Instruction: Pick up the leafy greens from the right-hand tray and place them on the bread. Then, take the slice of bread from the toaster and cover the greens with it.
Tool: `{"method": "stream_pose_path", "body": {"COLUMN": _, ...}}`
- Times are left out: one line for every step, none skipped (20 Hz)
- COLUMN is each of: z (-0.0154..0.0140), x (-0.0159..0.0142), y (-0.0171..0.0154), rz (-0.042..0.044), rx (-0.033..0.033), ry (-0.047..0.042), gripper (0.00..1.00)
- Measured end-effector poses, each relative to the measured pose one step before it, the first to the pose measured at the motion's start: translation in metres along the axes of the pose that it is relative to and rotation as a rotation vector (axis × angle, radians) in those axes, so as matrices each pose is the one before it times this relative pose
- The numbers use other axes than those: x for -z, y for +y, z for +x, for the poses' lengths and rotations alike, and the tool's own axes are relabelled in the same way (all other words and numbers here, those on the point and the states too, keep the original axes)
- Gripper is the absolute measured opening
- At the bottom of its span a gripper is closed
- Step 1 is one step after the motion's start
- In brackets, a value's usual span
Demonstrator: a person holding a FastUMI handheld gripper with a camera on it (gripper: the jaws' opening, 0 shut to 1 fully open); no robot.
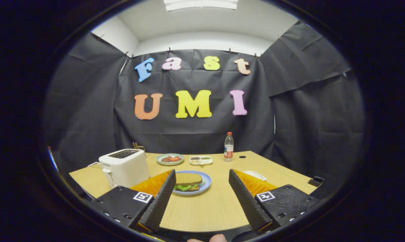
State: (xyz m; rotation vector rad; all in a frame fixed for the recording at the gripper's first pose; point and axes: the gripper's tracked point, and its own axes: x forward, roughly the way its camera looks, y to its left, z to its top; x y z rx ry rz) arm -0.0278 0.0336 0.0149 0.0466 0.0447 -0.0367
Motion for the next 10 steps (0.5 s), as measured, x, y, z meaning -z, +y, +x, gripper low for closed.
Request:
{"method": "stream_pose_path", "body": {"z": -0.00173, "x": -0.00058, "y": 0.00293, "rz": -0.0023, "rx": -0.00504, "ry": -0.00365, "gripper": 0.96}}
{"method": "stream_pose_path", "body": {"z": -0.00083, "x": 0.00085, "y": 0.00192, "rz": -0.00183, "rx": -0.00529, "ry": -0.00162, "gripper": 0.96}}
{"method": "stream_pose_path", "body": {"z": -0.0013, "x": 0.00084, "y": 0.00151, "rz": 0.00262, "rx": -0.00507, "ry": -0.00008, "gripper": 0.96}}
{"method": "stream_pose_path", "body": {"z": -0.00043, "x": 0.00126, "y": 0.00281, "rz": 0.00432, "rx": -0.00675, "ry": 0.00396, "gripper": 0.96}}
{"method": "stream_pose_path", "body": {"z": -0.00157, "x": 0.00109, "y": 0.00332, "rz": 0.0065, "rx": -0.00729, "ry": -0.00043, "gripper": 0.96}}
{"method": "stream_pose_path", "body": {"z": -0.00099, "x": 0.00243, "y": 0.00338, "rz": 0.00823, "rx": -0.00803, "ry": 0.00452, "gripper": 0.96}}
{"method": "stream_pose_path", "body": {"z": -0.00056, "x": 0.00257, "y": 0.00291, "rz": 0.00769, "rx": -0.00567, "ry": 0.00343, "gripper": 0.96}}
{"method": "stream_pose_path", "body": {"z": -0.00044, "x": 0.0027, "y": 0.00268, "rz": 0.01417, "rx": -0.00619, "ry": 0.00409, "gripper": 0.95}}
{"method": "stream_pose_path", "body": {"z": -0.00047, "x": 0.00331, "y": 0.00327, "rz": 0.01194, "rx": -0.00669, "ry": 0.00597, "gripper": 0.96}}
{"method": "stream_pose_path", "body": {"z": 0.00112, "x": 0.00398, "y": 0.00243, "rz": 0.00866, "rx": -0.00518, "ry": 0.01062, "gripper": 0.96}}
